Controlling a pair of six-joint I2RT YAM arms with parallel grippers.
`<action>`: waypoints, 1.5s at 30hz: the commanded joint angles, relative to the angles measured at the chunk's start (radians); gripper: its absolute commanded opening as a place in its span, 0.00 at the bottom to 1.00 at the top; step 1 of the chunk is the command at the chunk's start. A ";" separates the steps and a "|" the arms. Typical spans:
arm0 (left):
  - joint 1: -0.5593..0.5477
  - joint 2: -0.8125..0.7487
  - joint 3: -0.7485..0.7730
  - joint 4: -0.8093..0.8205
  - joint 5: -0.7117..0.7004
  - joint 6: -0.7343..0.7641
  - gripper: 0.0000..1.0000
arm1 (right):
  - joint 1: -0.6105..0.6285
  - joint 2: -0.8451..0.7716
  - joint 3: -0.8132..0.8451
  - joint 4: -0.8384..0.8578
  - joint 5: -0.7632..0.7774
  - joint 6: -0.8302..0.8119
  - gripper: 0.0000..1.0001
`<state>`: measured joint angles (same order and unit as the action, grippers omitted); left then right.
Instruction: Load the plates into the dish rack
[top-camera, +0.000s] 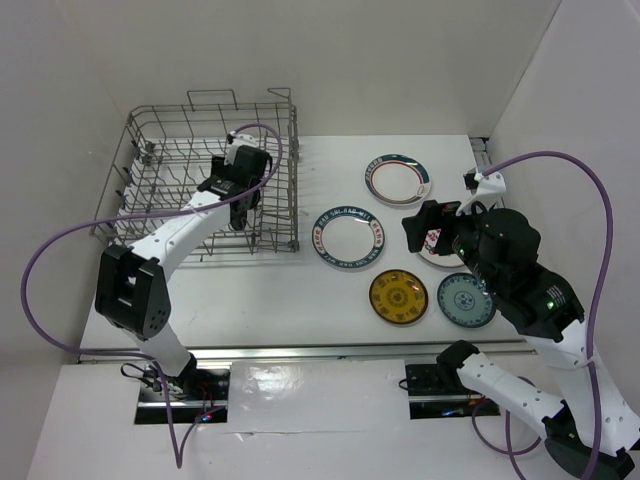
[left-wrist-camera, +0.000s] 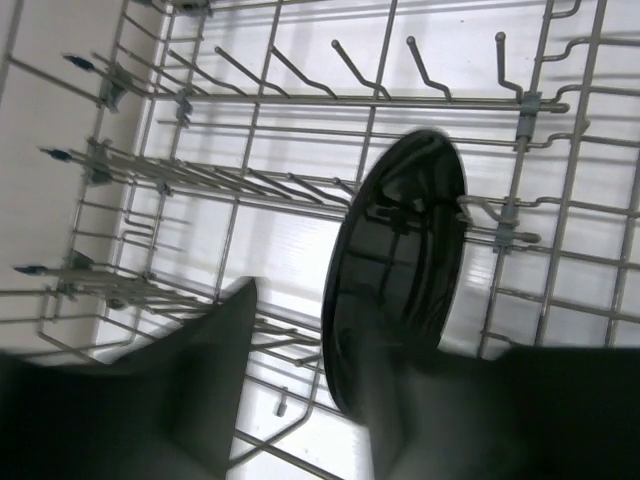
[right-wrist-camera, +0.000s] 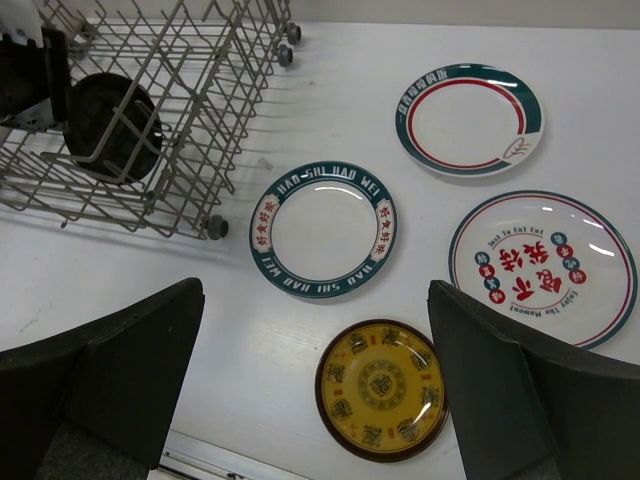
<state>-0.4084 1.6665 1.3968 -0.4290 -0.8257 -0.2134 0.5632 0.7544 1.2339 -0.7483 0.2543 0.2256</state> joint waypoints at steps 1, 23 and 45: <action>0.000 -0.013 0.044 -0.001 0.026 -0.009 0.62 | 0.009 -0.007 0.018 0.043 0.014 -0.015 1.00; -0.159 -0.926 -0.763 0.507 0.974 -0.674 1.00 | 0.027 0.011 0.027 0.043 0.052 -0.015 1.00; -0.665 -0.145 -1.061 1.458 0.562 -1.021 1.00 | 0.027 0.029 0.025 0.052 0.034 -0.015 1.00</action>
<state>-1.0424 1.4258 0.3073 0.8204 -0.1589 -1.1675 0.5808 0.7826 1.2343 -0.7479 0.2958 0.2256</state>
